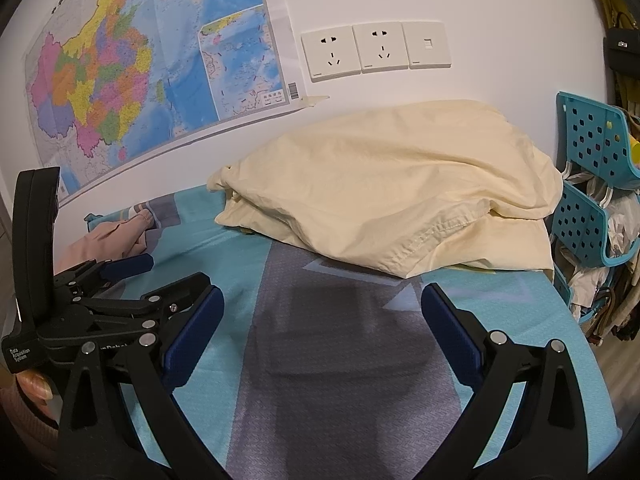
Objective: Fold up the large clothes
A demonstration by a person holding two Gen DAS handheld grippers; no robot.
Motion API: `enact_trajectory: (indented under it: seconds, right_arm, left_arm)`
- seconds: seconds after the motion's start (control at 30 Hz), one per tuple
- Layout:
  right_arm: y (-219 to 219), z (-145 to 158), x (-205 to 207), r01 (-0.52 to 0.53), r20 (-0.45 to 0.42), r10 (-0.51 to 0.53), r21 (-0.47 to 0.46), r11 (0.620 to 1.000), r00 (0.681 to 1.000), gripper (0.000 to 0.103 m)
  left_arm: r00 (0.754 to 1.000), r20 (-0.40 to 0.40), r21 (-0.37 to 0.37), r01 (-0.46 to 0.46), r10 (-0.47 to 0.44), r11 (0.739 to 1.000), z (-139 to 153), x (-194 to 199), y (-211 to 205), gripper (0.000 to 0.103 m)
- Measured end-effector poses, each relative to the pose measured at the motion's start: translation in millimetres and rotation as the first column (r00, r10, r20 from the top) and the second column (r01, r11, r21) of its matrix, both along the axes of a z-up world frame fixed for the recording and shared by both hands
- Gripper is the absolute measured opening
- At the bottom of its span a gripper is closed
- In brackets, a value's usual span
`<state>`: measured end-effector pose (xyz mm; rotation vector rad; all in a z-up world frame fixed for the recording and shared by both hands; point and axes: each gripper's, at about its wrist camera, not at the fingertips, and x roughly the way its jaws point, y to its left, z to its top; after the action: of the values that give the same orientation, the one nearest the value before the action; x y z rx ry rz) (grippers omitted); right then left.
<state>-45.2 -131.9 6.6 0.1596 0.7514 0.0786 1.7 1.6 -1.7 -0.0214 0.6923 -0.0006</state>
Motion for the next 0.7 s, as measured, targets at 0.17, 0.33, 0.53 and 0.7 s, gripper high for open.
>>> enact_trajectory:
  seconds: [0.17,0.33,0.53,0.7]
  right_arm:
    - [1.5,-0.3,0.4,-0.003,-0.001,0.003,0.002,1.000,1.000,0.097]
    - [0.8,0.3,1.2,-0.002,-0.001,0.002,0.004,1.000,1.000,0.097]
    - [0.6,0.5,1.8,-0.003,0.000,0.003,0.007,1.000,1.000,0.097]
    - [0.9,0.6,2.3,-0.003,-0.001,0.003,0.004,1.000,1.000,0.097]
  left_arm:
    - [1.000,0.000,0.002,0.001,-0.001,1.000,0.0,0.0,0.4,0.096]
    - [1.000,-0.003,0.004,0.002,-0.002,1.000,-1.9,0.2,0.1,0.096]
    - [1.000,-0.003,0.004,0.001,-0.001,1.000,-2.2,0.1,-0.1,0.096]
    - [1.000,-0.004,0.004,-0.001,0.001,1.000,-2.2,0.2,-0.3,0.096]
